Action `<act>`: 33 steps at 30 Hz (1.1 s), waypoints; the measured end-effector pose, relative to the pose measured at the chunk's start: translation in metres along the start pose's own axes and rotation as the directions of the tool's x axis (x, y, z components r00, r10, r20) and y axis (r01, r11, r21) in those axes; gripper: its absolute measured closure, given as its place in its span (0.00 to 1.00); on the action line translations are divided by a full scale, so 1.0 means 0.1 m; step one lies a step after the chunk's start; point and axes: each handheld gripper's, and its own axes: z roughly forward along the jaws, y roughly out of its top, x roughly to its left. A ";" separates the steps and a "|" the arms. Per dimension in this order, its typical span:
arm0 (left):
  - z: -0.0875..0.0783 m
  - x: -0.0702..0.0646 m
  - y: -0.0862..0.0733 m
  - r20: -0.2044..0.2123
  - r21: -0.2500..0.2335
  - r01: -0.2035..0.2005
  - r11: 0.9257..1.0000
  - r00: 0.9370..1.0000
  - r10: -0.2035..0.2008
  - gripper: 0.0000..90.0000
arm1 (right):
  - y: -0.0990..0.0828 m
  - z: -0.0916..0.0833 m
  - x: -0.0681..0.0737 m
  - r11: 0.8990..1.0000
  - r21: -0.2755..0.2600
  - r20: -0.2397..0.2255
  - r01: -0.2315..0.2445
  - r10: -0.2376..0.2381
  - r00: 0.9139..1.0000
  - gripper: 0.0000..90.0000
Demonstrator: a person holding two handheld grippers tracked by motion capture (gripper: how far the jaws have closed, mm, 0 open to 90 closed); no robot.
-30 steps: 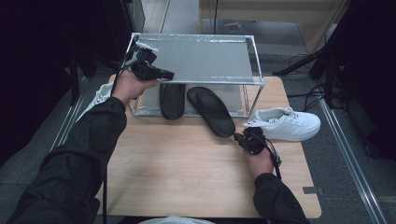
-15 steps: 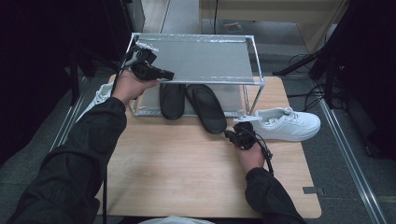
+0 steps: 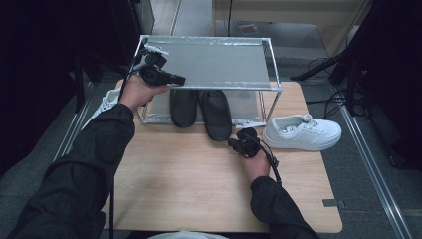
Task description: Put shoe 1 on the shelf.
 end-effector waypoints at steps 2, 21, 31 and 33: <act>0.00 0.00 0.00 0.000 0.000 0.000 1.000 1.000 0.000 0.99 | 0.02 0.04 0.03 1.000 -0.001 -0.006 0.001 -0.001 1.000 1.00; 0.00 0.00 0.00 0.005 -0.002 0.001 1.000 1.000 -0.001 0.99 | 0.29 0.39 0.21 0.999 -0.011 0.011 -0.032 0.032 0.999 1.00; 0.00 0.01 -0.01 0.010 -0.008 0.007 1.000 1.000 -0.007 0.99 | 0.39 0.50 0.16 0.999 -0.002 0.025 -0.053 0.053 0.998 1.00; 0.00 0.02 -0.01 0.014 -0.006 0.010 1.000 1.000 -0.010 0.99 | 0.40 0.50 0.15 0.998 0.000 0.022 -0.055 0.055 0.998 1.00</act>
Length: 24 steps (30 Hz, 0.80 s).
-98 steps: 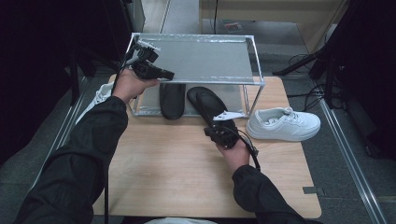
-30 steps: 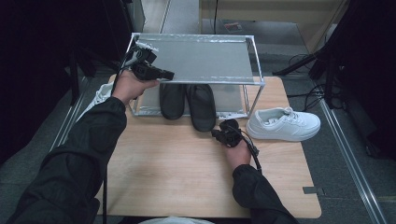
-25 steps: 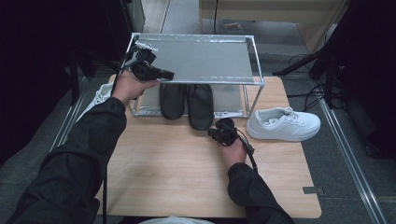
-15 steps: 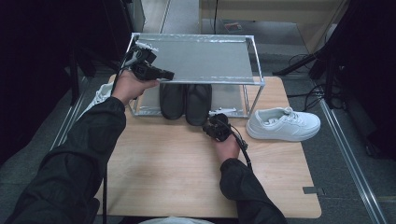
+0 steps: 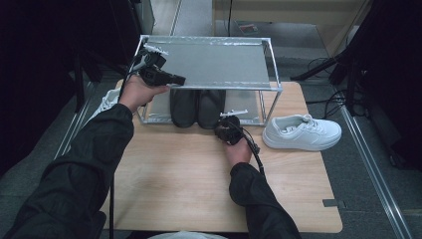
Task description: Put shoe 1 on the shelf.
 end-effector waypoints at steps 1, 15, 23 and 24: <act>0.00 0.00 0.00 0.000 0.001 -0.001 1.000 1.000 0.001 0.99 | 0.00 0.00 -0.01 1.000 0.004 0.000 -0.003 0.003 1.000 1.00; -0.07 -0.02 0.08 -0.004 -0.016 0.017 1.000 1.000 -0.017 0.83 | -0.03 -0.40 0.08 0.998 -0.038 -0.137 0.048 -0.052 0.989 0.99; -0.36 -0.21 0.08 0.000 -0.017 -0.029 0.999 1.000 0.029 0.58 | -0.11 -0.69 0.07 0.996 -0.054 -0.231 0.065 -0.076 0.970 0.77; -0.41 -0.24 0.06 0.007 -0.019 -0.032 0.999 0.999 0.032 0.56 | -0.12 -0.71 0.06 0.996 -0.055 -0.250 0.064 -0.076 0.965 0.76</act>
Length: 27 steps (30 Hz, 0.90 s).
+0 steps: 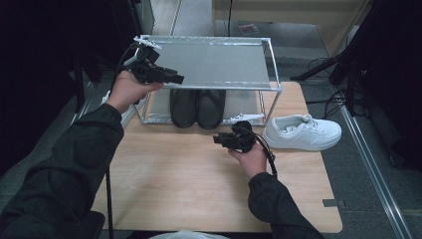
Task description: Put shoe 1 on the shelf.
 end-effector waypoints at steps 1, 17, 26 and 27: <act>-0.03 -0.02 -0.02 0.005 0.001 0.001 1.000 1.000 -0.001 0.54 | -0.02 -0.04 0.01 1.000 -0.003 -0.017 0.006 -0.006 1.000 0.75; -0.09 -0.41 -0.61 0.036 0.022 -0.026 0.999 0.999 0.026 0.45 | -0.17 -0.28 0.10 0.999 0.003 -0.054 0.047 -0.047 0.997 0.60; -0.01 -0.47 -1.03 0.042 0.022 -0.007 1.000 0.999 0.006 0.40 | -0.24 -0.50 0.16 0.995 -0.036 -0.052 0.092 -0.094 0.994 0.54; -0.01 -0.48 -1.07 0.040 0.021 -0.003 1.000 0.999 0.002 0.40 | -0.25 -0.51 0.16 0.995 -0.034 -0.054 0.094 -0.096 0.994 0.54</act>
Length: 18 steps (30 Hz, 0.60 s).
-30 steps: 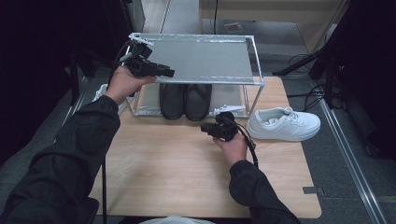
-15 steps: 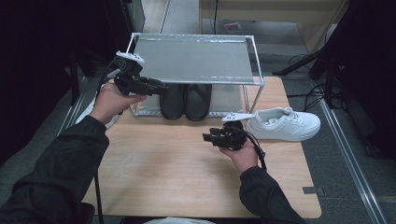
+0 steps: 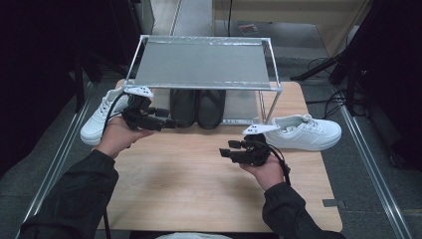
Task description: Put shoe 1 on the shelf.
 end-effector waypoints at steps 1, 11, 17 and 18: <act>0.01 0.00 -0.04 -0.003 0.000 -0.002 1.000 1.000 0.002 0.40 | -0.01 -0.02 0.00 1.000 -0.001 0.000 0.006 -0.006 1.000 0.54; 0.03 -0.04 -0.40 0.000 -0.001 0.007 1.000 1.000 -0.007 0.40 | -0.06 -0.12 0.03 0.998 0.003 0.004 0.056 -0.056 0.998 0.50; 0.05 0.02 -0.58 0.004 0.016 0.012 1.000 1.000 -0.012 0.40 | -0.04 -0.09 0.00 0.999 0.003 0.007 0.046 -0.046 0.999 0.50; 0.05 0.03 -0.60 0.000 0.021 0.017 1.000 1.000 -0.017 0.40 | -0.04 -0.09 0.00 0.999 0.002 0.008 0.045 -0.045 0.999 0.50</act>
